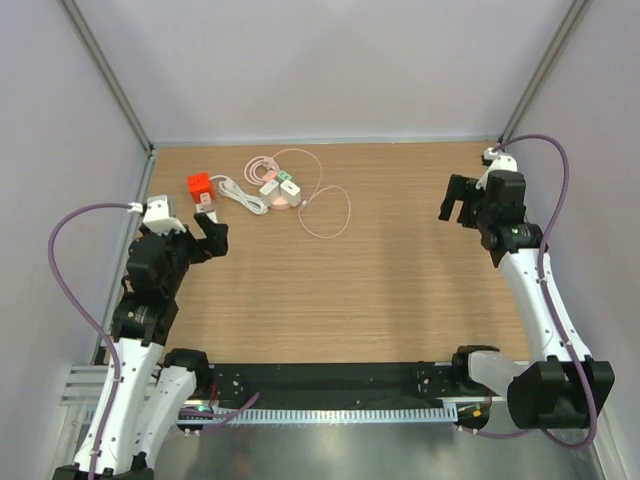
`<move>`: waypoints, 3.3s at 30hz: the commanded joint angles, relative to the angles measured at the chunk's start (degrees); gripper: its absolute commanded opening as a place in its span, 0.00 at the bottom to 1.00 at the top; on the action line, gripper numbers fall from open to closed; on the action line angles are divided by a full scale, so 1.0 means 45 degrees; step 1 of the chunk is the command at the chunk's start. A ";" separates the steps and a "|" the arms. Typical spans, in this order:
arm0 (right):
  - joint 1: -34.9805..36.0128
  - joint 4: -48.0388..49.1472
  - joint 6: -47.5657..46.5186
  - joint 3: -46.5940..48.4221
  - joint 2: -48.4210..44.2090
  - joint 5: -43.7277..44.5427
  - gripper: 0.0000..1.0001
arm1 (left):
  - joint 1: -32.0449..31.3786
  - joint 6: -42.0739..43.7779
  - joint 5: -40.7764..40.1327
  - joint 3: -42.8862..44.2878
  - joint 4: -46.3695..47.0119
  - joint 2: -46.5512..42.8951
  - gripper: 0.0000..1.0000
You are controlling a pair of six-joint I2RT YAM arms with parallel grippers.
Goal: Pull the plug off the socket
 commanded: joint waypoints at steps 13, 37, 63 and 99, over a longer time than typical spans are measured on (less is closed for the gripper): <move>-0.0115 -0.1860 -0.6779 -0.0285 -0.0243 -1.1004 1.00 | -0.0001 -0.0241 0.1303 0.2317 0.0127 0.3055 1.00; -0.0135 -0.1821 -0.7406 -0.0696 -0.0889 -1.1298 1.00 | -0.0002 0.0539 0.3003 0.6926 -0.0497 0.9714 1.00; -0.0135 -0.1996 -0.7347 -0.0598 -0.1104 -1.1473 1.00 | -0.1680 0.3918 -0.0294 1.4256 -0.5265 1.7572 0.99; -0.0135 -0.1977 -0.7367 -0.0618 -0.1085 -1.1200 1.00 | -0.2404 0.4368 -0.0532 1.5879 -0.5071 2.0678 0.40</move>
